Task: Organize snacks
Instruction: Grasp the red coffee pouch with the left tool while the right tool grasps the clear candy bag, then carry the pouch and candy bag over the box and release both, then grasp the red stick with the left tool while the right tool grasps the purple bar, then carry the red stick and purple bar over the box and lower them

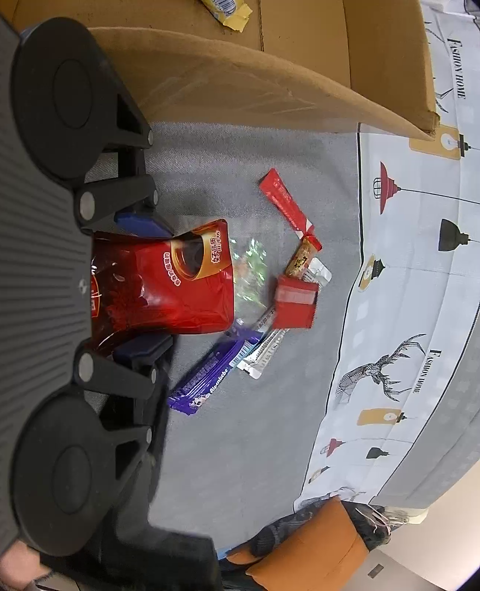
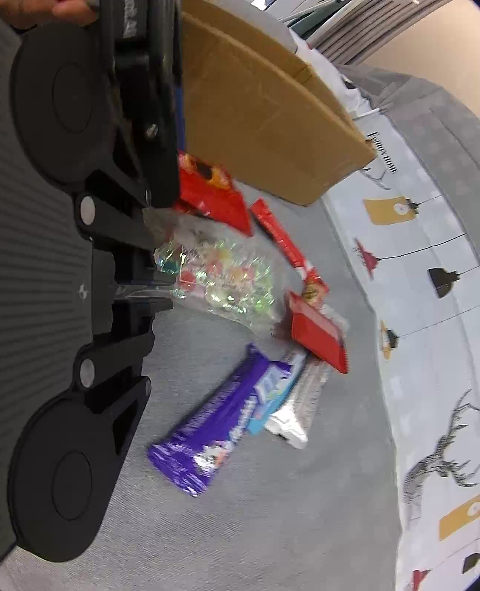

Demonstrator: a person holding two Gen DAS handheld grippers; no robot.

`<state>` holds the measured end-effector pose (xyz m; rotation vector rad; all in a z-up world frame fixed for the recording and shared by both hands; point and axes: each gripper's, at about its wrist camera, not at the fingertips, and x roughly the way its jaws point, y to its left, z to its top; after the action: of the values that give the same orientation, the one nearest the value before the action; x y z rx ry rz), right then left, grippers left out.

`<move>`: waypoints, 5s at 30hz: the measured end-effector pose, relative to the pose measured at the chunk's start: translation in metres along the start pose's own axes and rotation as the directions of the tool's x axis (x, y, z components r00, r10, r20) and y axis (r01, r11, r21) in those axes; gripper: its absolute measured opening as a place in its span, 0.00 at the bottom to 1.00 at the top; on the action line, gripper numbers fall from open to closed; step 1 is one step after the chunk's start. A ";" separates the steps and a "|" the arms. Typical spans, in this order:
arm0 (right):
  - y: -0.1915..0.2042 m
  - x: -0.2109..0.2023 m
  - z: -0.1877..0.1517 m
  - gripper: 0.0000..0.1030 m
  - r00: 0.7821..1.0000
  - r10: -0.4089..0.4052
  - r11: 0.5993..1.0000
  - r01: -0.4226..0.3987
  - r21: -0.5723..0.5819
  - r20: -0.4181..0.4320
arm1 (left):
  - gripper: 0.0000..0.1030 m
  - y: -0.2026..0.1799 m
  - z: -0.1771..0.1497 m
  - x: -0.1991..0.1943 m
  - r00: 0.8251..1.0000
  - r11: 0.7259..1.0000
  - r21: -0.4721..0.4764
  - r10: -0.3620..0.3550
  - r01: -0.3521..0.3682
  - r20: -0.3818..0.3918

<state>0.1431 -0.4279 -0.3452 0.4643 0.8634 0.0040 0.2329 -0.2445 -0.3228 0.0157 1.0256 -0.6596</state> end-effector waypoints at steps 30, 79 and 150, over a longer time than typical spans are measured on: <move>0.162 -0.146 0.027 0.02 0.949 0.004 0.975 0.066 -0.211 0.314 | 0.59 0.061 0.006 -0.163 0.958 0.993 -0.099 -0.033 0.063 0.283; 0.219 -0.059 0.014 0.92 0.978 0.096 0.986 -0.068 -0.151 0.186 | 1.00 0.177 0.009 -0.189 0.930 0.963 -0.257 0.169 -0.084 0.325; -0.030 -0.050 0.029 0.14 0.986 -0.135 0.985 0.144 -0.091 0.094 | 0.11 -0.022 0.031 -0.048 0.995 0.997 0.077 0.025 -0.032 0.093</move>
<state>0.1259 -0.4762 -0.3044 0.3093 0.8040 -0.1022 0.2293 -0.2476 -0.2615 0.0680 0.9093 -0.6686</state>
